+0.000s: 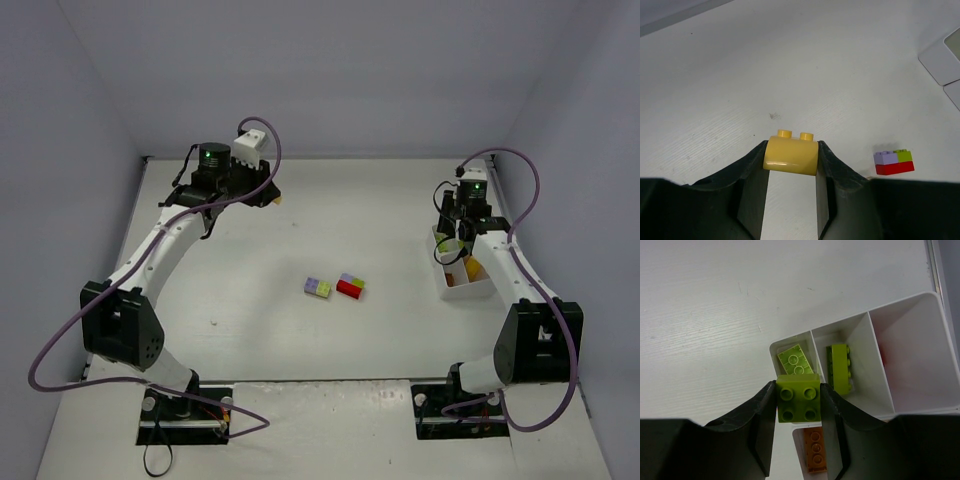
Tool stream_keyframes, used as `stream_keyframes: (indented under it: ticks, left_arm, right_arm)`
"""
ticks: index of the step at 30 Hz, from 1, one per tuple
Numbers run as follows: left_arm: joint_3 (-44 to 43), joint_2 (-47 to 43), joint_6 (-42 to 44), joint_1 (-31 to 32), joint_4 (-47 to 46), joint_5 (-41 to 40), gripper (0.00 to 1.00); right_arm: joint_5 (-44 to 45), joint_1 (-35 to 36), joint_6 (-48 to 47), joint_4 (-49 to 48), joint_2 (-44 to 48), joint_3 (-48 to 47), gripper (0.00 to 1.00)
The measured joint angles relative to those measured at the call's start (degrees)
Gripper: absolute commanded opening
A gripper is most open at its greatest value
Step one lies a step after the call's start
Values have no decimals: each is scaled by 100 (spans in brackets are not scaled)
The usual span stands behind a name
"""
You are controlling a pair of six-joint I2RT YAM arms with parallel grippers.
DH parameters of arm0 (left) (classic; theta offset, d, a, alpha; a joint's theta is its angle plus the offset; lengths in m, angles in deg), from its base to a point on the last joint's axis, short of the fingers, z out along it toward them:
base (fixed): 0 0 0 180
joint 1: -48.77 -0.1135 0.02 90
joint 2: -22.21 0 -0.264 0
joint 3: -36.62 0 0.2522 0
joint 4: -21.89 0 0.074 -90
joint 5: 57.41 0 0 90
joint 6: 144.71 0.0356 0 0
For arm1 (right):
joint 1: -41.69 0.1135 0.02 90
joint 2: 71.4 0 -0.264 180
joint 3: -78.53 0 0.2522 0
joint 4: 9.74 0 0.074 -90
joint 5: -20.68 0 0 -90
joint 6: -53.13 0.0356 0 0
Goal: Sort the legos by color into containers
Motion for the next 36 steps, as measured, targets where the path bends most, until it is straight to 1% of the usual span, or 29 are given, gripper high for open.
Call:
stream_keyframes:
  ticks: [6, 12, 27, 36]
  left_arm:
    - [0, -11, -48, 0, 98, -72, 2]
    - [0, -33, -173, 2, 313, -103, 2]
    - [-4, -59, -334, 24, 334, -120, 2]
    - [-188, 184, -498, 52, 302, -120, 2]
  right_arm:
    - [20, -9, -4, 0, 0, 0, 0]
    - [42, -184, -26, 0, 0, 0, 0]
    - [87, -302, -98, 9, 2, 0, 0]
    - [153, -437, -280, 13, 87, 2, 0]
